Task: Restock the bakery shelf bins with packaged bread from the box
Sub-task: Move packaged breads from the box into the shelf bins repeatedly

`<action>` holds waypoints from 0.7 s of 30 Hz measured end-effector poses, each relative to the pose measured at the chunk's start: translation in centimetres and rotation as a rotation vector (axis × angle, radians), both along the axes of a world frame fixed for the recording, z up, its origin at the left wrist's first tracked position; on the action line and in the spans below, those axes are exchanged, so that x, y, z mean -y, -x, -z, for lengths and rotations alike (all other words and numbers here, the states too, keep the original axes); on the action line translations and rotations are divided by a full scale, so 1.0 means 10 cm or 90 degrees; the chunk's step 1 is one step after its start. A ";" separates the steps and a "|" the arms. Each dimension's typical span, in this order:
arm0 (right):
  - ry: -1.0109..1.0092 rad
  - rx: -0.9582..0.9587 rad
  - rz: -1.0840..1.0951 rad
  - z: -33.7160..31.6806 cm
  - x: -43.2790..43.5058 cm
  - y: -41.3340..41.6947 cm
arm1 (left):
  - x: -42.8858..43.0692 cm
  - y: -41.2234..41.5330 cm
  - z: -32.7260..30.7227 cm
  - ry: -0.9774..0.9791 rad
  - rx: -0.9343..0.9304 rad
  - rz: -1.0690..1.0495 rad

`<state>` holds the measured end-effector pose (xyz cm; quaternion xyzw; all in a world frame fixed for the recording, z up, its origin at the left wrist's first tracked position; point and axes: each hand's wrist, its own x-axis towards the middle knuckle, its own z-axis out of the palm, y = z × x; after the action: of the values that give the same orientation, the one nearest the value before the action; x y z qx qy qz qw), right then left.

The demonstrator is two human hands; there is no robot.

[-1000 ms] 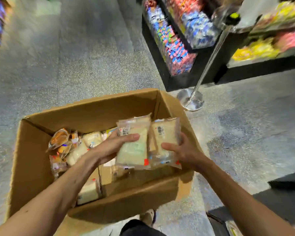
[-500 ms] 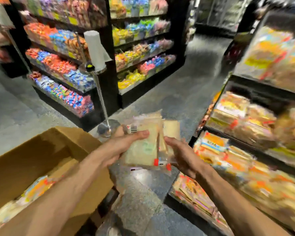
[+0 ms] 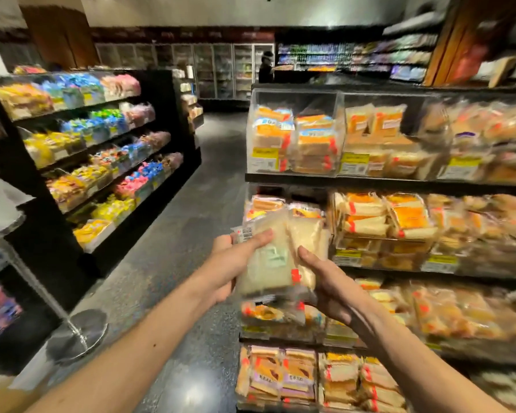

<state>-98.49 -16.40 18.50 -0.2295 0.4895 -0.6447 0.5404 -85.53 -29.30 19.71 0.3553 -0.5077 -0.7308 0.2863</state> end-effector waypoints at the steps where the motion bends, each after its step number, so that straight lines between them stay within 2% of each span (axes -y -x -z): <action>1: -0.002 0.019 0.010 0.01 0.03 0.07 | 0.08 0.08 0.00 -0.038 0.001 0.004; 6: -0.006 0.103 0.080 0.06 0.22 0.29 | 0.44 0.39 0.04 -0.180 0.012 0.127; 15: -0.064 0.170 0.253 0.33 0.44 0.81 | 1.06 0.90 0.22 -0.240 0.076 0.184; 18: -0.064 0.157 0.265 0.40 0.42 1.05 | 1.26 1.17 0.31 -0.192 0.137 0.193; 21: -0.070 0.164 0.289 0.44 0.41 1.34 | 1.49 1.56 0.31 -0.062 0.139 0.168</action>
<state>-111.90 -20.48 14.13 -0.0003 0.4901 -0.7455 0.4517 -101.10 -44.21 16.56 0.3761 -0.5421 -0.7429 0.1132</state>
